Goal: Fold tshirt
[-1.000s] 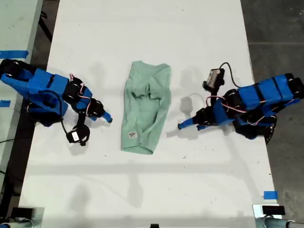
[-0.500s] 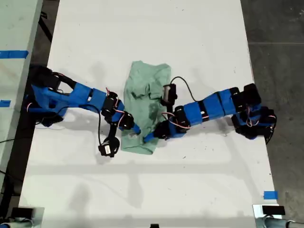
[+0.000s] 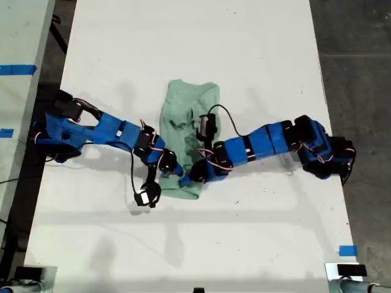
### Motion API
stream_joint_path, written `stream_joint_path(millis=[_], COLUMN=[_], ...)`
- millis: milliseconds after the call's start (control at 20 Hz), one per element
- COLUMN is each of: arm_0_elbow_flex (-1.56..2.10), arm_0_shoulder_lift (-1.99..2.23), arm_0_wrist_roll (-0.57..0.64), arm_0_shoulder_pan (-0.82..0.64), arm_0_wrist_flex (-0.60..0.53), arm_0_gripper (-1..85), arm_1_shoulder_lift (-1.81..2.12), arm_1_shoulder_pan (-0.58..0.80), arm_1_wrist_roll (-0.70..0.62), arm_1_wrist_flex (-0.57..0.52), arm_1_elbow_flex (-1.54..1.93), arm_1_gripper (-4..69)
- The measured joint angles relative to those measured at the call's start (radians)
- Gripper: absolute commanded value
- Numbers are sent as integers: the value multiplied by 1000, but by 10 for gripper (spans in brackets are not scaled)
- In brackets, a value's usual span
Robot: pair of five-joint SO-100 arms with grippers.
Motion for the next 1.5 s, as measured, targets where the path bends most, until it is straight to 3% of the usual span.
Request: stream_joint_path(millis=[100, 300, 600, 850, 1250, 1350, 1500], arm_0_elbow_flex=[0, -3, -35, -345, -517, -523, -525], arm_0_shoulder_lift=[-6, -12, 3, -94, -129, -129, -95], arm_0_wrist_roll=[0, 2, 71, 141, 129, 153, 272], arm_0_shoulder_pan=[0, 0, 9, 58, 235, 236, 178], arm_0_wrist_flex=[-5, -6, 2, 227, 193, 204, 273], arm_0_gripper=[1, 1, 1, 1, 1, 1, 1], arm_1_shoulder_lift=[-12, -52, -54, 2, 23, 61, 163], arm_1_shoulder_pan=[0, -2, -28, -92, -319, -321, -236], arm_1_wrist_roll=[0, 20, 21, 18, 94, 80, -28], arm_1_wrist_flex=[0, -25, -15, 43, 32, 41, 141], arm_1_elbow_flex=[-6, -38, -71, -81, -149, -149, -150], arm_1_gripper=[146, -20, -19, -19, -18, -18, -18])
